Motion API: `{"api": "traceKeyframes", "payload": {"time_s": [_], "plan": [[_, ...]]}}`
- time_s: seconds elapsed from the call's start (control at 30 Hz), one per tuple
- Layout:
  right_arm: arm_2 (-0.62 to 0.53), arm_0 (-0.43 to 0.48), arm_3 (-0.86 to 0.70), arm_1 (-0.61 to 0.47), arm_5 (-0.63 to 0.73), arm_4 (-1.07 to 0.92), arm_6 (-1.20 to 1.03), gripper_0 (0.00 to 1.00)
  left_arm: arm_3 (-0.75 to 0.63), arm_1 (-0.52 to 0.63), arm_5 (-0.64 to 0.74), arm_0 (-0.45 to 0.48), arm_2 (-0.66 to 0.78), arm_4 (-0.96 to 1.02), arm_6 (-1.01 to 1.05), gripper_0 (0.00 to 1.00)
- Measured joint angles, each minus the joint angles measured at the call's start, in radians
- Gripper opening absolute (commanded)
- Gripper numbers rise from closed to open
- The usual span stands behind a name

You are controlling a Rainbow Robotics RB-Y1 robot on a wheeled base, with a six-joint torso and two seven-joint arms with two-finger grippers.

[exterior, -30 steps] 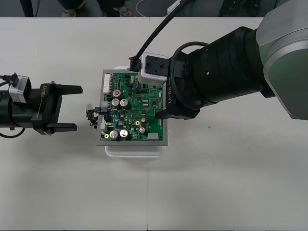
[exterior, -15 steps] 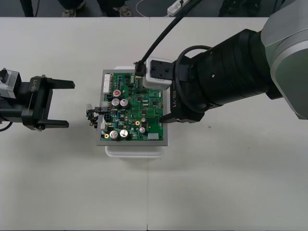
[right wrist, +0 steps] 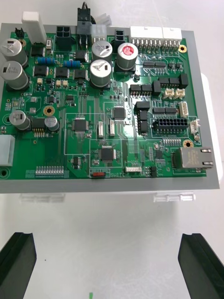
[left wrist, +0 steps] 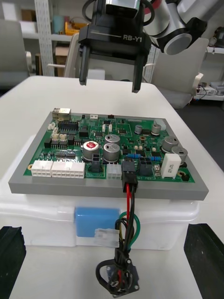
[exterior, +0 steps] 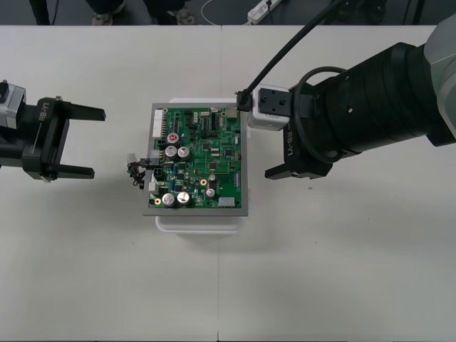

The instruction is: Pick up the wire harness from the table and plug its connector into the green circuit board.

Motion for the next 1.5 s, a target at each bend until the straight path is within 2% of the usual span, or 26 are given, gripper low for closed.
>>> {"api": "traceKeyframes", "payload": {"time_s": [0.17,0.53,0.87,1.23,1.5], "plan": [[-0.041,0.022,0.000,-0.012,0.000,-0.014,0.051,0.89,-0.054,0.000,0.000,0.000,0.065,-0.078,0.130,1.00],[-0.117,0.076,0.000,-0.052,0.000,-0.047,0.107,0.89,-0.197,0.000,0.000,0.000,0.187,-0.205,0.177,1.00],[-0.196,0.183,0.000,-0.120,0.000,-0.086,0.143,0.89,-0.272,-0.002,0.000,0.000,0.223,-0.284,0.240,1.00],[-0.214,0.251,-0.001,-0.196,0.000,-0.099,0.205,0.89,-0.348,-0.099,-0.001,0.002,0.328,-0.405,0.244,1.00],[-0.214,0.296,-0.001,-0.261,0.000,-0.114,0.242,0.89,-0.482,-0.115,-0.002,0.024,0.391,-0.473,0.295,1.00]]}}
